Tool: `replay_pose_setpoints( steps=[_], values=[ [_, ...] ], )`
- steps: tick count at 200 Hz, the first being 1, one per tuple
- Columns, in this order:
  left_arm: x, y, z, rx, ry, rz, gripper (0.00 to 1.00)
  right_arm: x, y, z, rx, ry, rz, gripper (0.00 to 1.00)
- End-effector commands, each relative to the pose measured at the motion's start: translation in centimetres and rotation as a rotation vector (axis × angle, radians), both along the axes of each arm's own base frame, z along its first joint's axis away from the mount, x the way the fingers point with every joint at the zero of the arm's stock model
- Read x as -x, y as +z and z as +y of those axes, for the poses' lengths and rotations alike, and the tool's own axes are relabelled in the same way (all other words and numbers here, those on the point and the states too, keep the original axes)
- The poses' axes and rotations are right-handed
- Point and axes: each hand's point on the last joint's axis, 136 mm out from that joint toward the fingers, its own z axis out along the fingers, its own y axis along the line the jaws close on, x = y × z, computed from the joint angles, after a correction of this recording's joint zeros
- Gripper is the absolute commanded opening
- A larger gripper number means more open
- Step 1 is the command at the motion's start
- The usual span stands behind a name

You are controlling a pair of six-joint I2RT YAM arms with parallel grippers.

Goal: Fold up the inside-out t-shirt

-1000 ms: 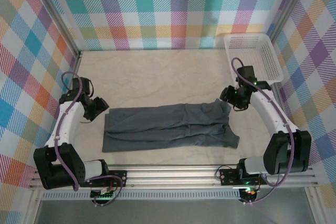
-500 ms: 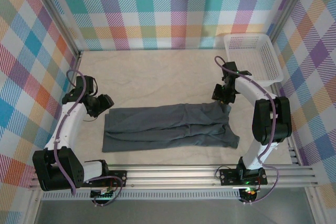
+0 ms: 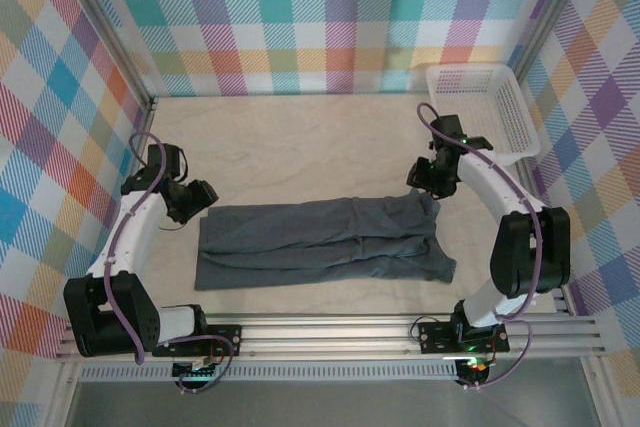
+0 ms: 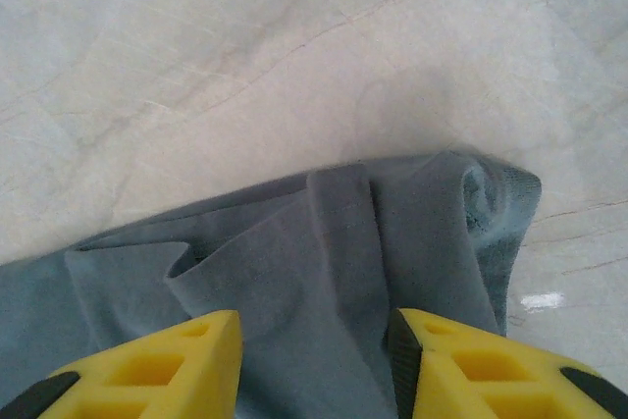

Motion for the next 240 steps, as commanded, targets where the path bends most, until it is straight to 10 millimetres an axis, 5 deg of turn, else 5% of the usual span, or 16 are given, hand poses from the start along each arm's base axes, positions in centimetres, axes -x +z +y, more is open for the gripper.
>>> replay_pose_setpoints(
  steps=[1,22,52,74,95,130,138,145,156,169,203,240],
  values=[
    [-0.3,0.1,-0.5,0.004,-0.032,-0.005,0.53,-0.1,-2.9,0.5,0.001,0.014,0.081,0.44],
    [-0.1,0.3,-0.4,-0.008,-0.034,-0.010,0.53,-0.8,-4.0,1.3,-0.034,0.016,0.104,0.36],
    [0.3,0.1,-0.1,-0.025,-0.034,0.000,0.53,-0.8,-2.3,1.5,-0.028,0.023,0.070,0.01],
    [0.3,-0.3,-0.3,-0.017,-0.034,0.005,0.53,1.0,0.1,1.1,-0.033,0.013,0.027,0.00],
    [0.1,-0.5,-0.3,-0.014,-0.032,0.008,0.54,5.3,1.0,1.8,-0.103,0.000,0.013,0.00],
    [0.0,-0.8,-0.1,-0.026,-0.030,0.008,0.54,16.4,-1.1,1.2,-0.201,-0.137,0.017,0.00],
    [0.0,-1.0,-0.1,-0.022,-0.029,0.007,0.54,17.6,-1.0,0.7,-0.225,-0.172,-0.027,0.06],
    [-0.2,-1.3,-0.3,-0.014,-0.031,0.008,0.54,18.1,-0.5,0.3,-0.237,-0.197,-0.077,0.24],
    [-0.5,-1.5,-0.6,-0.001,-0.040,0.012,0.53,17.8,0.8,0.0,-0.256,-0.208,-0.156,0.50],
    [-0.9,-1.4,-1.1,0.004,-0.066,0.007,0.54,16.8,2.5,-0.1,-0.249,-0.199,-0.208,0.64],
    [-1.6,0.3,-3.5,0.069,-0.162,-0.083,0.54,12.0,3.2,2.8,-0.199,-0.010,-0.120,0.69],
    [-0.8,2.4,-8.2,0.277,-0.336,-0.164,0.55,7.6,-0.6,6.0,-0.123,0.131,0.030,0.70]
  ],
)
